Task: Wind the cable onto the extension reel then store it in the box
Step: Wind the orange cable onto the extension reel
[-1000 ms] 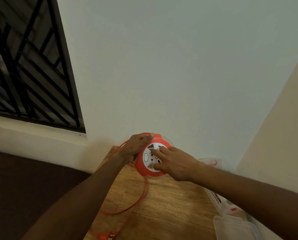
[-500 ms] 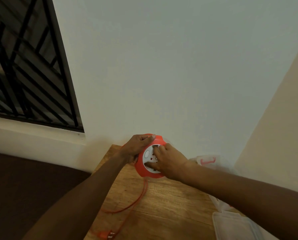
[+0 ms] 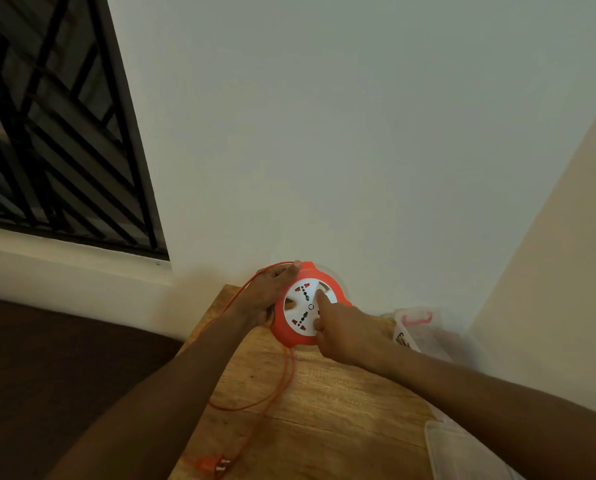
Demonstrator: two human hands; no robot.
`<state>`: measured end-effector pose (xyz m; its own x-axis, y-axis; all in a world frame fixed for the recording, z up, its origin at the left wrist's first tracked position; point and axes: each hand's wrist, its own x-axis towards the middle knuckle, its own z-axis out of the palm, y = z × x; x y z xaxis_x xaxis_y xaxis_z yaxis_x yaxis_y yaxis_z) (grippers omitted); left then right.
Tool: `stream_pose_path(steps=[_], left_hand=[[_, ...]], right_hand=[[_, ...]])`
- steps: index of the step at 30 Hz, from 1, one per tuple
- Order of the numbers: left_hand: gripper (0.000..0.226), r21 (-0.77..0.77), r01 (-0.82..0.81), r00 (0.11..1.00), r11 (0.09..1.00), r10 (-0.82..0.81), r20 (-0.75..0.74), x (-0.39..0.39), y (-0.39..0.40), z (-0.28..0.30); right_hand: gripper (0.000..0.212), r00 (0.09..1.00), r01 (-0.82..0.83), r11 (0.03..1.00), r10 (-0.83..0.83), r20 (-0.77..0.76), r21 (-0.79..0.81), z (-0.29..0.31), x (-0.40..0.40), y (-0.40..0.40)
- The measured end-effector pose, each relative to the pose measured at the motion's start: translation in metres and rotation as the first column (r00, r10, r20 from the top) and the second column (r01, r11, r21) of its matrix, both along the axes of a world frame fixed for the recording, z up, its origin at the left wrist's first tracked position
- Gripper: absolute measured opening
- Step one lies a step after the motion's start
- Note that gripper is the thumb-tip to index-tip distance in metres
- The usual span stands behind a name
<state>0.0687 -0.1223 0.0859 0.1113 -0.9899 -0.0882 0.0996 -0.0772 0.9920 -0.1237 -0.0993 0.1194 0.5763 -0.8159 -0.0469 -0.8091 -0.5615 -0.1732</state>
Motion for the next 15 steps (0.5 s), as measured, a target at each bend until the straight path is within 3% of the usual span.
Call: stream_pose_path(steps=[2,4,6,15], left_hand=[[0.037,0.009,0.007,1.000,1.000,-0.007,-0.005,0.001,0.000,0.000],[0.036,0.011,0.032,0.999,0.999,-0.033,0.014,0.002,0.002,0.003],[0.034,0.010,0.062,0.997,0.998,-0.063,0.039,0.003,0.005,0.003],[0.047,0.022,0.178,0.982,0.984,-0.179,0.060,0.005,0.008,-0.010]], right_hand=[[0.072,0.985,-0.152,0.959,0.126,-0.121,-0.239,-0.001,-0.008,-0.002],[0.062,0.928,-0.347,0.879,0.271,-0.255,-0.327,-0.003,-0.012,-0.006],[0.058,0.862,-0.482,0.810,0.371,-0.345,-0.335,-0.005,-0.014,-0.010],[0.059,0.674,-0.704,0.661,0.507,-0.537,-0.260,0.001,-0.016,-0.019]])
